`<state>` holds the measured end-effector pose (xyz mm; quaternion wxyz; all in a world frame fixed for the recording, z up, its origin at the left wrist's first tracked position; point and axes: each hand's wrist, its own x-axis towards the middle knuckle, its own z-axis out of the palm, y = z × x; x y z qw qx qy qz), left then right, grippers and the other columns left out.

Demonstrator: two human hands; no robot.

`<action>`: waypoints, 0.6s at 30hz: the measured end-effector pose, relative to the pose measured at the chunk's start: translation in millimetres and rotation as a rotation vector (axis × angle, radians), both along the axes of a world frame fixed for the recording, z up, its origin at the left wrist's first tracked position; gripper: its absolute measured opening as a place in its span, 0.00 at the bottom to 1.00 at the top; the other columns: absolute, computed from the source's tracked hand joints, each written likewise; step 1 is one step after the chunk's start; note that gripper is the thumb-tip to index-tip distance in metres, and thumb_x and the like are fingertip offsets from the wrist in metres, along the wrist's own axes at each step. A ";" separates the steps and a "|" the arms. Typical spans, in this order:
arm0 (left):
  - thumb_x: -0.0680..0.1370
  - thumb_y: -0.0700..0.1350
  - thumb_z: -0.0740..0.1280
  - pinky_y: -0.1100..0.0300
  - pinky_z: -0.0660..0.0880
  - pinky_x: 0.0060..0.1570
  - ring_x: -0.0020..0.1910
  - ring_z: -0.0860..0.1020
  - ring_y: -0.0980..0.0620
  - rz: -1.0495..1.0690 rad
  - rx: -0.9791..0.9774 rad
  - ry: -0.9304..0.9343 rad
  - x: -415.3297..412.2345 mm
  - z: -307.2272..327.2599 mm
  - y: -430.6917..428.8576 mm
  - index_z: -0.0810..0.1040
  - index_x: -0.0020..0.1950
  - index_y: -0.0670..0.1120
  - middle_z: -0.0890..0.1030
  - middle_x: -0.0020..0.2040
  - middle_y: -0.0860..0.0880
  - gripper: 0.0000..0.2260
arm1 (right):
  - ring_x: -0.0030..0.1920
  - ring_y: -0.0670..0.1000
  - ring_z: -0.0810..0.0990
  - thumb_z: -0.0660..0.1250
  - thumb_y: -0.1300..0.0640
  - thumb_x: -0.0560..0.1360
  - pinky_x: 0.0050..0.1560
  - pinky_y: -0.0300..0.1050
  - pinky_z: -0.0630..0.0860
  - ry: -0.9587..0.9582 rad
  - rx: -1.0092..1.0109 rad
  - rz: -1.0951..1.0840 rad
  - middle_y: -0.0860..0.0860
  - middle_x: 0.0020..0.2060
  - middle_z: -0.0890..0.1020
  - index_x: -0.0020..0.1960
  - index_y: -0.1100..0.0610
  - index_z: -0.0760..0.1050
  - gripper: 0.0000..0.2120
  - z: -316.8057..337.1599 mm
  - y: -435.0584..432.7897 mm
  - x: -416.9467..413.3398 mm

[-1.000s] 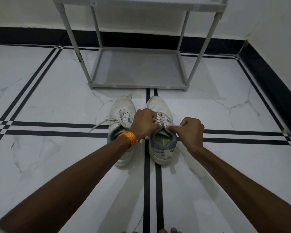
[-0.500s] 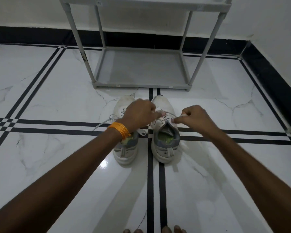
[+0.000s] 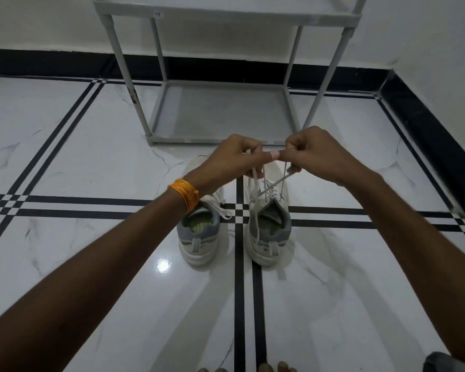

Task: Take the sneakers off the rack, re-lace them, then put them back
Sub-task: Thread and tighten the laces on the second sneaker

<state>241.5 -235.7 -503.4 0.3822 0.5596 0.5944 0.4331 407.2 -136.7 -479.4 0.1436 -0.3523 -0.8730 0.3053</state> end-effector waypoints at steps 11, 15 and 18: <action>0.80 0.46 0.66 0.72 0.66 0.29 0.27 0.71 0.62 -0.106 -0.037 0.053 5.7 -10.5 -3.8 0.79 0.43 0.40 0.74 0.31 0.58 0.11 | 0.41 0.49 0.83 0.70 0.53 0.75 0.44 0.46 0.77 -0.042 0.068 0.108 0.50 0.37 0.85 0.42 0.57 0.84 0.09 14.6 5.0 -16.1; 0.78 0.52 0.68 0.58 0.75 0.42 0.46 0.78 0.55 -0.298 0.231 0.723 19.6 -20.9 2.0 0.80 0.46 0.46 0.79 0.53 0.53 0.09 | 0.45 0.51 0.83 0.71 0.52 0.74 0.52 0.52 0.79 -0.131 0.023 0.156 0.52 0.39 0.85 0.42 0.57 0.84 0.08 27.7 9.0 -12.6; 0.80 0.50 0.63 0.57 0.70 0.35 0.44 0.80 0.49 -0.336 0.422 1.171 27.9 -14.4 8.0 0.79 0.52 0.44 0.79 0.59 0.46 0.10 | 0.40 0.54 0.82 0.71 0.53 0.74 0.46 0.53 0.79 -0.176 0.109 0.245 0.54 0.37 0.84 0.41 0.56 0.83 0.07 33.5 1.8 -19.3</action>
